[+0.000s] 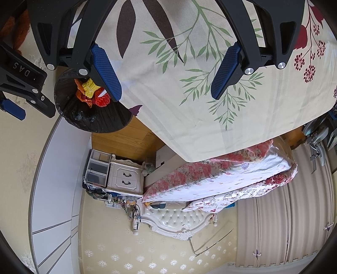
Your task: Collect trash
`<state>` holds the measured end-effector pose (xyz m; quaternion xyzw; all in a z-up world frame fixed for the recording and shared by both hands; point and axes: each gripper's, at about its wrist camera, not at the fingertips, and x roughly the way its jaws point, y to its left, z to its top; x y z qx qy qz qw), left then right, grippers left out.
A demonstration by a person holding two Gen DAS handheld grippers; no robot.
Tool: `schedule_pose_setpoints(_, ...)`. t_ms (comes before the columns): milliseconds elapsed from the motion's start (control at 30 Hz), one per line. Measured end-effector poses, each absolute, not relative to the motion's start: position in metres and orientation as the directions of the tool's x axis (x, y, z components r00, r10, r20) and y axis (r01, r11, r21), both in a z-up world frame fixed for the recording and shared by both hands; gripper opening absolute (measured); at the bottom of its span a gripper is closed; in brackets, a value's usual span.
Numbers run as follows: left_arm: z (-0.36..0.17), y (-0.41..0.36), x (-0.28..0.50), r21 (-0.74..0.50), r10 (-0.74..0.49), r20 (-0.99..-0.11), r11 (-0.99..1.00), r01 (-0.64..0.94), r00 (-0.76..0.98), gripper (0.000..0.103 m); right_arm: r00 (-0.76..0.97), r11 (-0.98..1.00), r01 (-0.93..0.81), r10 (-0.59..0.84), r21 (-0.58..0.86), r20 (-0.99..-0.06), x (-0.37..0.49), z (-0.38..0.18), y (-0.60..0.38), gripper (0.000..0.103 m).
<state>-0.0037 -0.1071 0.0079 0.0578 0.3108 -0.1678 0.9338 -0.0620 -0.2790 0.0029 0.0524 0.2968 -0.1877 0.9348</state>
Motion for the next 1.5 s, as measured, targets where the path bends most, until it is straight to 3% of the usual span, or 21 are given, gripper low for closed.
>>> schedule_pose_setpoints(1500,0.0097,-0.1069,-0.0074,0.031,-0.244,-0.558,0.949,0.313,0.793,0.084,0.752,0.929,0.371,-0.311,-0.017,-0.582,-0.0591,-0.0030,-0.2709,0.089)
